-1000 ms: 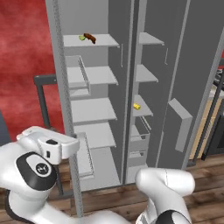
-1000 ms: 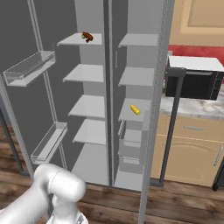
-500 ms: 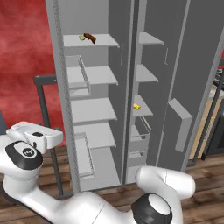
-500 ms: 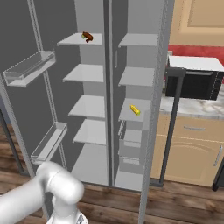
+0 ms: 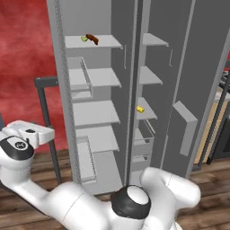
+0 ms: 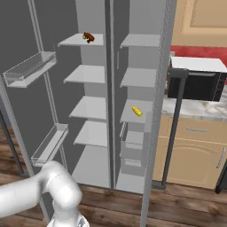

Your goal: Pick up the frozen chicken drumstick from the freezer, place it on any shelf in the fridge, and close the fridge and freezer doors when done.

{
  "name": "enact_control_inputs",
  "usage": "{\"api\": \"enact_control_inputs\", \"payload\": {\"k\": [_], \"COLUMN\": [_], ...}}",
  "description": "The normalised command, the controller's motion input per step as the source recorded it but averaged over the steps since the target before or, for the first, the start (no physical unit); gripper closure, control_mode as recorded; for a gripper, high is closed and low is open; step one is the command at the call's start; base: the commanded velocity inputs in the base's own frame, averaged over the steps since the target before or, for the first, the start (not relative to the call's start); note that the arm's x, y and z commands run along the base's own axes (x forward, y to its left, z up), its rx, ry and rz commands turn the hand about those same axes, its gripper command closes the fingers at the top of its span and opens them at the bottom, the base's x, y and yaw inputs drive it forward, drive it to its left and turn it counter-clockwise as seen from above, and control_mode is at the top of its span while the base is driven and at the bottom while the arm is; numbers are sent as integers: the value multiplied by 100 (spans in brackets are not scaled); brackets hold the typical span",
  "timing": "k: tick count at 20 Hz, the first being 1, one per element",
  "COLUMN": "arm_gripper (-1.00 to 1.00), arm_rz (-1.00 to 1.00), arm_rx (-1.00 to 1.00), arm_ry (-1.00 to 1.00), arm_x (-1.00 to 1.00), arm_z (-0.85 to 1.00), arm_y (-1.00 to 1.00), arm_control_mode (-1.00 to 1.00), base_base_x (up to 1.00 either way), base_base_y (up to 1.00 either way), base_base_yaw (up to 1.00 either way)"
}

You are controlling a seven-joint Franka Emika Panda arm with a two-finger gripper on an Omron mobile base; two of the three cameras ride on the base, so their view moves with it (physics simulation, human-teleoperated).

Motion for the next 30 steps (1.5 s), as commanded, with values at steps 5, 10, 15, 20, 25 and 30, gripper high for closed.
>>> {"api": "enact_control_inputs", "payload": {"k": [5, 10, 15, 20, 25, 30], "arm_gripper": [-100, -100, -100, -100, -100, -100], "arm_rz": [-6, -5, -7, -11, -9, -6], "arm_rx": [-5, -5, -2, -1, -7, -7], "arm_ry": [0, 0, 0, -8, -14, -17], "arm_x": [79, 56, 14, -15, -5, -4], "arm_z": [-27, -18, -2, 4, 2, 7], "arm_y": [17, 10, -4, -54, -62, -74], "arm_control_mode": [-100, -100, -100, -100, -100, -100], "base_base_x": [0, 0, 0, 0, 0, 0], "base_base_y": [0, 0, 0, 0, 0, 0], "base_base_yaw": [0, 0, 0, 0, 0, 0]}}
